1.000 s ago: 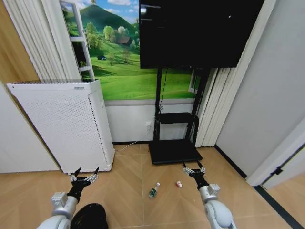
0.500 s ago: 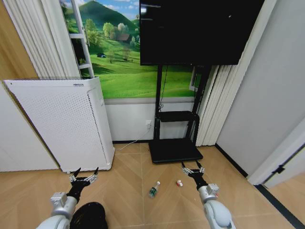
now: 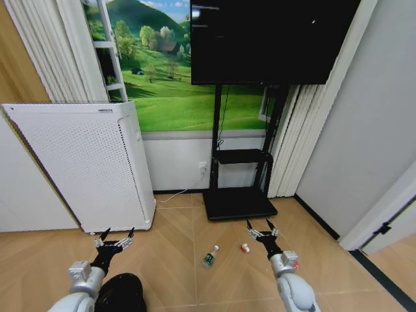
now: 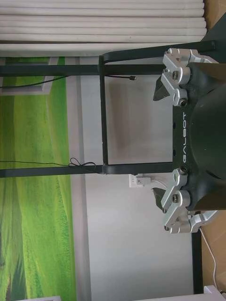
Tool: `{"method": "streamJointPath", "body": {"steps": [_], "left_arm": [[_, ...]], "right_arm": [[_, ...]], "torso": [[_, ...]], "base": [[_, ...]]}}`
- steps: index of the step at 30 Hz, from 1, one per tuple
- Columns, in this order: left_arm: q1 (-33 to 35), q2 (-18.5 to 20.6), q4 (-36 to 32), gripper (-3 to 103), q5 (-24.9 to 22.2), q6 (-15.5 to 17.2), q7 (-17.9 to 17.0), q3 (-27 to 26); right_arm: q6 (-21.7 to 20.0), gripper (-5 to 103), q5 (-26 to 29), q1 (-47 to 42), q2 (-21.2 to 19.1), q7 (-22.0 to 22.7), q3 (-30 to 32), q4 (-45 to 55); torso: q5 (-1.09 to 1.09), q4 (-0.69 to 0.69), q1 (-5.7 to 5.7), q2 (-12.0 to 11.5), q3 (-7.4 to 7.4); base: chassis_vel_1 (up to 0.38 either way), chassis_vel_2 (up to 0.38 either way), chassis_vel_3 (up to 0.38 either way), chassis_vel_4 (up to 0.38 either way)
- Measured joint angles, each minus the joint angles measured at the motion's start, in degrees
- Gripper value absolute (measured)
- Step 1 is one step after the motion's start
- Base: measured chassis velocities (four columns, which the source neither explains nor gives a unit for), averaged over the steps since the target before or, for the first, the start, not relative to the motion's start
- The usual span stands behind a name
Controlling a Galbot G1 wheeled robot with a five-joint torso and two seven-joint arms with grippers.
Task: Pick up the trash bin and place the garbage on the floor into it.
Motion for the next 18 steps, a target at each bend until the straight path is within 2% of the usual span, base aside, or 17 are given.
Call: {"method": "streamJointPath", "body": {"steps": [18], "left_arm": [[-0.1,0.2,0.2,100,0.0,0.1,0.0,0.1]], "right_arm": [[0.0,100,0.0,0.1,-0.2,0.0,-0.1,-0.5]], "torso": [[0.0,0.0,-1.46,-4.1,-2.63]], "base": [[0.0,0.0,0.0,0.0]]}}
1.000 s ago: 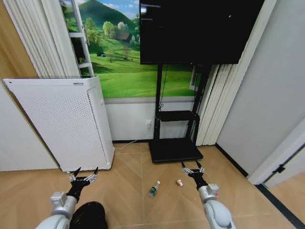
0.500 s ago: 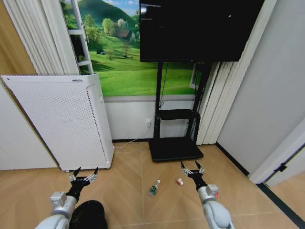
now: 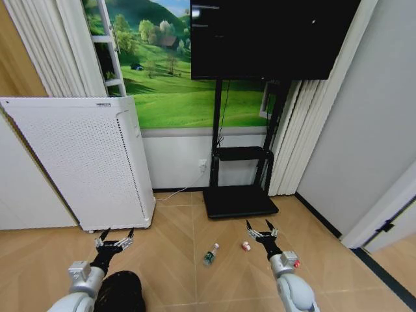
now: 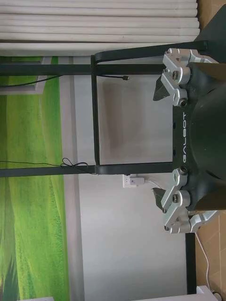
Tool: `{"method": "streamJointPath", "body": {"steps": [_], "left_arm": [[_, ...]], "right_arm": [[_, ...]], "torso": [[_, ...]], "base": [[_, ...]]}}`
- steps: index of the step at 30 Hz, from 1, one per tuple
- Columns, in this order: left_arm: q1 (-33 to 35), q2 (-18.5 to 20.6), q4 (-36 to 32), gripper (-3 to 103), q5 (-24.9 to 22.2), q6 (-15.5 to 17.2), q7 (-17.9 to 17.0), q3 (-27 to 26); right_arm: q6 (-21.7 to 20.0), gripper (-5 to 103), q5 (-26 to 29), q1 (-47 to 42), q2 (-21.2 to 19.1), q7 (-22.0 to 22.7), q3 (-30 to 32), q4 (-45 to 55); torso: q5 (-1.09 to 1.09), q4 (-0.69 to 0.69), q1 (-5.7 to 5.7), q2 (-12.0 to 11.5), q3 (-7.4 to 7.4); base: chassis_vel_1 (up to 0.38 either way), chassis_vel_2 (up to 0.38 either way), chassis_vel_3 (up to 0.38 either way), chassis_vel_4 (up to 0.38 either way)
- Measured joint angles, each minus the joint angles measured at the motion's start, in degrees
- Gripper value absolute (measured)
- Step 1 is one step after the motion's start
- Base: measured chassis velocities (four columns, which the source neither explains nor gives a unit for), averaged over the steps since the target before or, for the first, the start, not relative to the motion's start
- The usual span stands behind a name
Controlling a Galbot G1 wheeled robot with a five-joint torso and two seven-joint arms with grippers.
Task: Pick up the trash bin and place the garbage on the floor into it.
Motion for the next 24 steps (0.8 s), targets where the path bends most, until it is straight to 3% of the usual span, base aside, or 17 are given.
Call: {"method": "streamJointPath", "body": {"steps": [24], "left_arm": [[0.0,-0.8,0.0,100,0.9,0.1,0.0,0.3]], "right_arm": [[0.3,100,0.5,0.1,-0.3,-0.1,0.0,-0.7]], "torso": [[0.0,0.0,-1.83,-5.4,-3.61]], "base": [[0.0,0.0,0.0,0.0]]}}
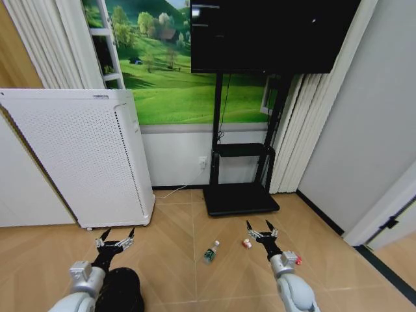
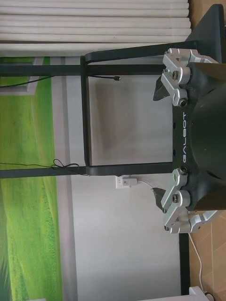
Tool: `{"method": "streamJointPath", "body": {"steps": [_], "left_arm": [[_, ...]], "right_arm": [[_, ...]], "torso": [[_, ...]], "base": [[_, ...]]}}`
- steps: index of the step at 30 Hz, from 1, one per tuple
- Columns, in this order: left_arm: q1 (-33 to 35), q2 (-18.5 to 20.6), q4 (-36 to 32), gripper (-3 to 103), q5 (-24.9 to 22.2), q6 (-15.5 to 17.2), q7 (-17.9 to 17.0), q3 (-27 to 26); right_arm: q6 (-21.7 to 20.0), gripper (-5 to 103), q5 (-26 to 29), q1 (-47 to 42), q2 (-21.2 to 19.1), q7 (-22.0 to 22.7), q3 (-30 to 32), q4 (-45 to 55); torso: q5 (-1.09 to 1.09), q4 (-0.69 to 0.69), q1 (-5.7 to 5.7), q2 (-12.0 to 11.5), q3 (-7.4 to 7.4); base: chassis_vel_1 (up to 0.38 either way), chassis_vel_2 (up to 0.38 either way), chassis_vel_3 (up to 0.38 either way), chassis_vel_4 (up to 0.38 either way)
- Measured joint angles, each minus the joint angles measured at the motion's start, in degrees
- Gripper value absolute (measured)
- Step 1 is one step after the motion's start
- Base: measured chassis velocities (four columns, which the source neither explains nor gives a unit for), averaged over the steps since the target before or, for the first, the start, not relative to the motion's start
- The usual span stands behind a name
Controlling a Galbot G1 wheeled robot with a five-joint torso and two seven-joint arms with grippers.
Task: Pick up the trash bin and place the garbage on the floor into it.
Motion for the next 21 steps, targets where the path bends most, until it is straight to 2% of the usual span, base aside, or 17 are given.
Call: {"method": "streamJointPath", "body": {"steps": [21], "left_arm": [[-0.2,-0.5,-0.2,100,0.9,-0.1,-0.7,0.2]], "right_arm": [[0.7,100,0.7,0.3,-0.5,-0.1,0.1,-1.0]], "torso": [[0.0,0.0,-1.34,-4.7,-3.35]], "base": [[0.0,0.0,0.0,0.0]]}}
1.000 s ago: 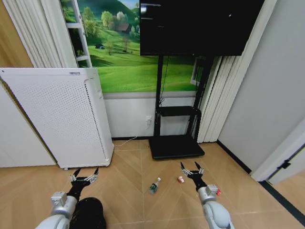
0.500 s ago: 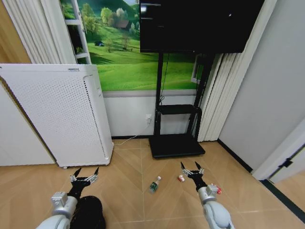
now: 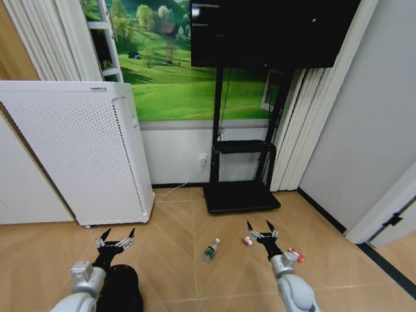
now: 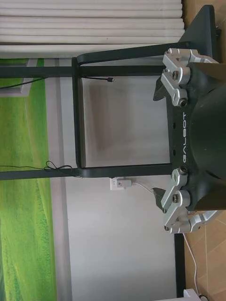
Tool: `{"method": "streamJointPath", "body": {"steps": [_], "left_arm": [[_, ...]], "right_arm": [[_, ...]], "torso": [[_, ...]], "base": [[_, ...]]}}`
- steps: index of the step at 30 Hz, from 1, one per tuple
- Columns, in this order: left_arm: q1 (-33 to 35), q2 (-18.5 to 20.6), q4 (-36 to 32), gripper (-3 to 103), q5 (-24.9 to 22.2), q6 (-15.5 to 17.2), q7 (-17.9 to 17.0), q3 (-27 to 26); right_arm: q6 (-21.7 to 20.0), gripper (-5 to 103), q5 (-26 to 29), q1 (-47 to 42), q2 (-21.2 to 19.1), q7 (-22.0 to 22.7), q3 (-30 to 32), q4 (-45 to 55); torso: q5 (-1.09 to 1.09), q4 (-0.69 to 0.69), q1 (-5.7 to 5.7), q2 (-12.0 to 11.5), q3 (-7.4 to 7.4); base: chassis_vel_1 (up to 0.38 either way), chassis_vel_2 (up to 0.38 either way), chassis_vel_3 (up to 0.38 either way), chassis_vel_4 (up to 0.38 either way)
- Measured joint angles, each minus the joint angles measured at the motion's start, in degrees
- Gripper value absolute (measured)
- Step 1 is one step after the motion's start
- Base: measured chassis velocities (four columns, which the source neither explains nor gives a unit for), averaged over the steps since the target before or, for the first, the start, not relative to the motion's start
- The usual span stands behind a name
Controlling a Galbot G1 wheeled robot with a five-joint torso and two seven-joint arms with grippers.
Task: Pick up the trash bin and place the garbage on the floor into it.
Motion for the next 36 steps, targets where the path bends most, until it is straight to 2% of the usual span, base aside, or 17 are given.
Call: {"method": "streamJointPath", "body": {"steps": [7,14,16,19,21,24,28,30,36], "left_arm": [[0.3,-0.3,-0.1,100,-0.2,-1.1,0.0,-0.1],[1.2,-0.9,-1.3,100,-0.1,-1.0,-1.6,-0.5],[2.3,-1.5,-3.3,100,-0.3,0.9,-4.5,-0.8],[3.1,-1.8,-4.5,100,-0.8,2.3,-6.2,-1.2],[3.8,-1.6,-5.6,100,-2.2,4.8,-8.6,-1.7],[5.3,-1.4,-5.7,100,-3.3,6.5,-9.6,-3.5],[8.5,-1.7,-4.6,100,-4.3,6.3,-8.6,-7.2],[10.9,-1.8,-1.0,100,-4.4,4.1,-6.7,-10.1],[14.6,-2.3,3.5,100,-6.1,2.6,-6.0,-12.1]], "right_arm": [[0.0,100,0.1,-0.1,-0.1,0.0,0.1,0.2],[0.0,100,0.2,-0.1,-0.1,0.1,0.1,0.2],[0.1,100,0.3,-0.1,-0.1,0.1,0.1,-0.2],[0.3,100,0.3,-0.3,-0.1,0.1,0.2,-0.3],[1.0,100,0.4,-1.2,0.0,0.1,1.2,-0.4],[1.6,100,0.6,-2.0,0.2,0.5,2.0,-0.4],[1.9,100,0.7,-2.1,0.2,0.6,1.9,-0.7],[2.0,100,0.5,-1.9,0.3,0.7,1.4,-1.3],[1.8,100,0.3,-1.2,0.3,0.9,0.6,-2.3]], "torso": [[0.0,0.0,-0.35,-1.5,-1.19],[0.0,0.0,-0.37,-1.7,-1.37],[0.0,0.0,-0.37,-1.7,-1.36],[0.0,0.01,-0.36,-1.7,-1.33],[0.0,0.01,-0.34,-1.6,-1.28],[0.0,-0.04,-0.31,-1.5,-1.22],[0.01,0.0,-0.29,-1.4,-1.18],[-0.02,0.02,-0.27,-1.4,-1.14],[-0.01,0.01,-0.25,-1.3,-1.08]], "base": [[0.0,0.0,0.0,0.0],[0.0,0.0,0.0,0.0],[0.0,0.0,0.0,0.0],[0.0,0.0,0.0,0.0],[0.0,0.0,0.0,0.0],[0.0,0.0,0.0,0.0],[0.0,0.0,0.0,0.0],[0.0,0.0,0.0,0.0],[0.0,0.0,0.0,0.0]]}}
